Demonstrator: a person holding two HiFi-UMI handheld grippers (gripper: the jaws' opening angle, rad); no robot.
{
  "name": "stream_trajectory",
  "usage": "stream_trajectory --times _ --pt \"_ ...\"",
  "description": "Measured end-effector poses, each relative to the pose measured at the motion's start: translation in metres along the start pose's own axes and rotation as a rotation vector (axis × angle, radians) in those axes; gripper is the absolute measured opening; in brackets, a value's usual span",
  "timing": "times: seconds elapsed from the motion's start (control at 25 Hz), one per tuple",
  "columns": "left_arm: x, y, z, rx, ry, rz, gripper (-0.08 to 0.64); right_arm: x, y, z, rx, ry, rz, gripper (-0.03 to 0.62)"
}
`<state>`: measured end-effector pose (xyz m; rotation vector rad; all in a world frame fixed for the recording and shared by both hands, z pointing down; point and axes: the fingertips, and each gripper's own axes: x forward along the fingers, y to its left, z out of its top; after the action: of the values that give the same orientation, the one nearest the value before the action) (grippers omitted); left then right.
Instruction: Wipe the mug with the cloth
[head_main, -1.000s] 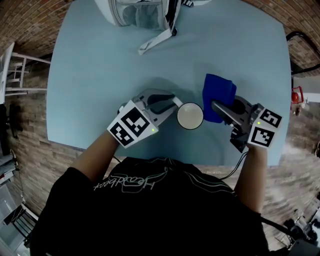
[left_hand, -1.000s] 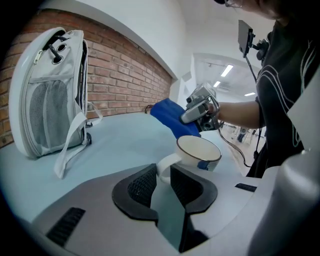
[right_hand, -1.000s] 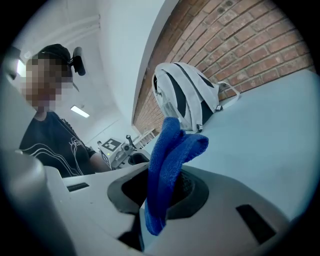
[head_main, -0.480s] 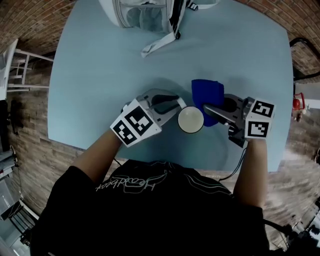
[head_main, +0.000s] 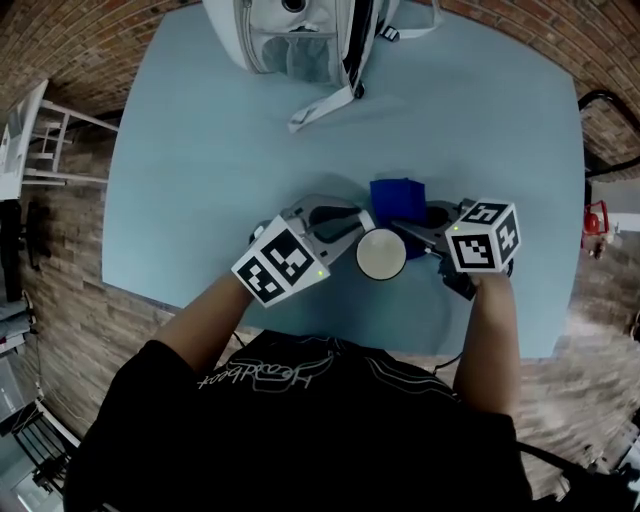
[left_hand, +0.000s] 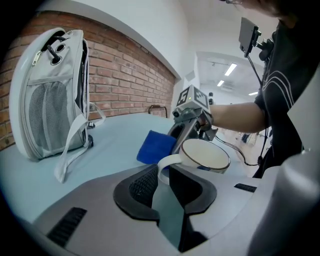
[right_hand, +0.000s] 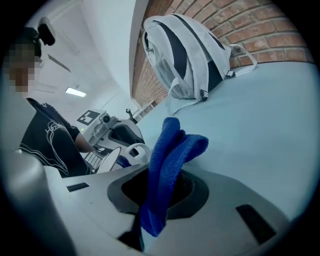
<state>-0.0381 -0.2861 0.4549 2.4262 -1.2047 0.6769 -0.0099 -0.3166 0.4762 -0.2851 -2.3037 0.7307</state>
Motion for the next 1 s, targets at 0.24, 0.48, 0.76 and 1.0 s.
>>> stream_trajectory --times 0.24,0.48,0.76,1.0 --pt "-0.003 0.002 -0.001 -0.007 -0.019 0.004 0.077 -0.008 0.001 0.004 -0.009 -0.099 -0.077 0.061" --pt "-0.022 0.007 -0.014 -0.063 -0.019 0.021 0.077 -0.042 0.009 -0.003 -0.063 -0.233 -0.285 0.061" --pt "-0.080 -0.035 -0.002 -0.168 -0.124 -0.019 0.036 -0.082 0.080 -0.025 -0.106 -0.304 -0.488 0.061" --pt "-0.140 -0.106 0.027 -0.162 -0.211 -0.101 0.008 -0.096 0.189 -0.034 -0.107 -0.445 -0.529 0.061"
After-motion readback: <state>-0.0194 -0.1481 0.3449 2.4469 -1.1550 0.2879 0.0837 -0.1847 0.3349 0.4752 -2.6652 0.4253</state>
